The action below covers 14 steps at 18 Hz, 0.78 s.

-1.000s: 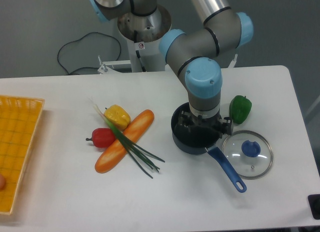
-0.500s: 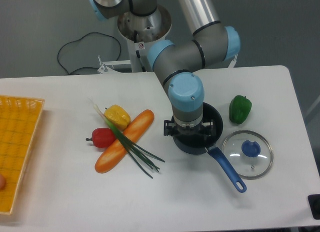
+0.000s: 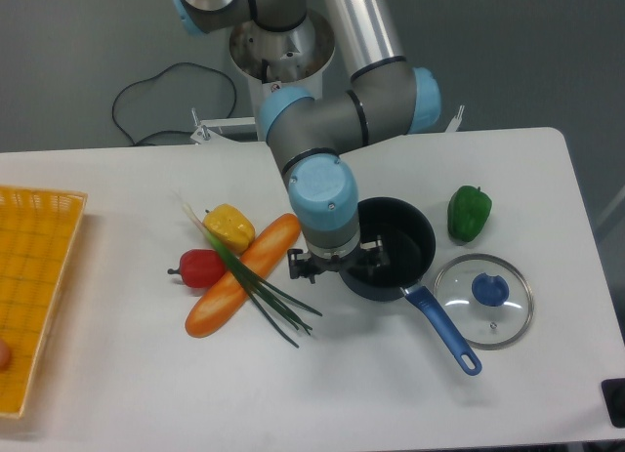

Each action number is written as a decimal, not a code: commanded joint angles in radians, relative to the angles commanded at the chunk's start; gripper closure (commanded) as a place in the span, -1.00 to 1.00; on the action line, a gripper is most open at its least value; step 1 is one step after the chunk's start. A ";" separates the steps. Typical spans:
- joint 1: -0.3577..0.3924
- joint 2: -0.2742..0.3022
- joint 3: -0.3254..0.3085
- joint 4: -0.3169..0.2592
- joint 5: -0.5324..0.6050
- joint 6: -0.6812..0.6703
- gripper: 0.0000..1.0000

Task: Pick up the green onion
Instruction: 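Move the gripper over the green onions lying on the baguette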

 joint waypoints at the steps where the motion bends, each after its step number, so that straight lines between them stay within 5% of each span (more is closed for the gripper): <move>1: -0.002 0.002 0.000 0.000 -0.006 -0.028 -1.00; 14: -0.080 -0.046 0.017 0.011 -0.035 -0.341 -1.00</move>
